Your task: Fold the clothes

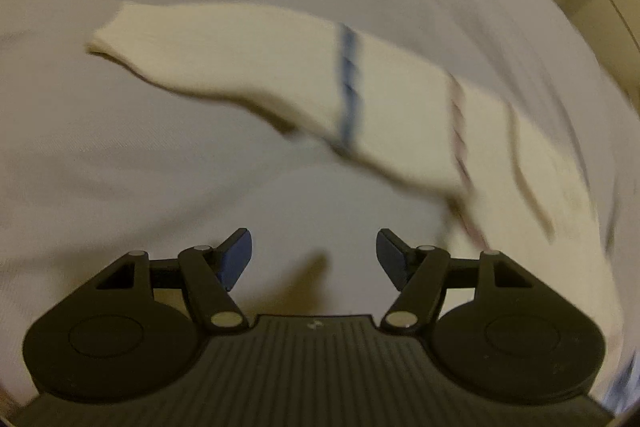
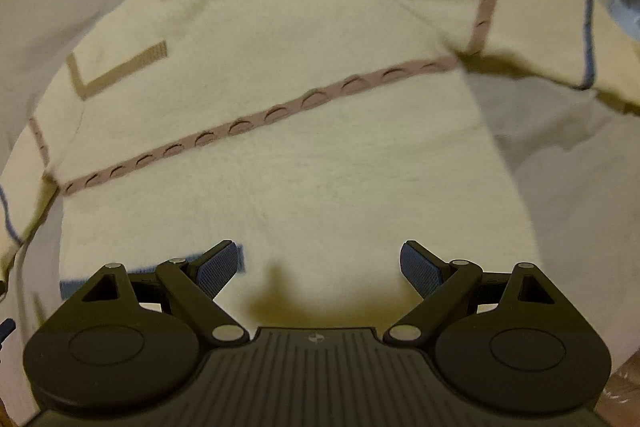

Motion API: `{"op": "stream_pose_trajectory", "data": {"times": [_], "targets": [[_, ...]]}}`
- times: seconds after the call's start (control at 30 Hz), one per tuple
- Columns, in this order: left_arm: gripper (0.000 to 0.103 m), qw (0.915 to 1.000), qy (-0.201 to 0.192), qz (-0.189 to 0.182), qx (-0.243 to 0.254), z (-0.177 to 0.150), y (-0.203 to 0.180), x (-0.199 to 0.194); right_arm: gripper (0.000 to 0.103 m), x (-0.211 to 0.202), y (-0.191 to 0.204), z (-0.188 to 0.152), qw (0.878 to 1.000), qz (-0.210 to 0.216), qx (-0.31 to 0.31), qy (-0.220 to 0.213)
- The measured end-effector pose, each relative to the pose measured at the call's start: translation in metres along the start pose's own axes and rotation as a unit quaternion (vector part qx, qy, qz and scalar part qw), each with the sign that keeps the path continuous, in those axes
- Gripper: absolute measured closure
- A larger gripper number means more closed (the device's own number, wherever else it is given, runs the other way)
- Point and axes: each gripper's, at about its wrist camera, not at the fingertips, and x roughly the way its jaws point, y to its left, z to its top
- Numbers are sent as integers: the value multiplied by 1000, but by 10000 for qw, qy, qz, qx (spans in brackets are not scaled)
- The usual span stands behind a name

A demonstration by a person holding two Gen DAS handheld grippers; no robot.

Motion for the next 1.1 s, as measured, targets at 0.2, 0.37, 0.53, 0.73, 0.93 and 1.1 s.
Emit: {"op": "stream_pose_trajectory", "data": {"times": [0.2, 0.37, 0.53, 0.73, 0.93, 1.1], "targets": [[38, 9898, -519, 162, -1316, 48, 68, 30, 13, 20, 15, 8, 9995, -239, -220, 52], [38, 9771, -750, 178, -1982, 65, 102, 57, 13, 29, 15, 16, 9985, -448, -299, 32], [84, 9780, -998, 157, -1825, 86, 95, 71, 13, 37, 4, 22, 9983, -517, -275, 67], [100, 9831, -1761, -453, -227, 87, 4, 7, 13, 32, -18, 25, 9980, -582, -240, -65], [97, 9375, -1627, -2377, 1952, 12, -159, -54, 13, 22, -54, 35, 9983, -486, 179, -267], [70, 9092, -123, -2882, 3001, -84, -245, -18, 13, 9, -84, 48, 9969, -343, 402, -581]]}}
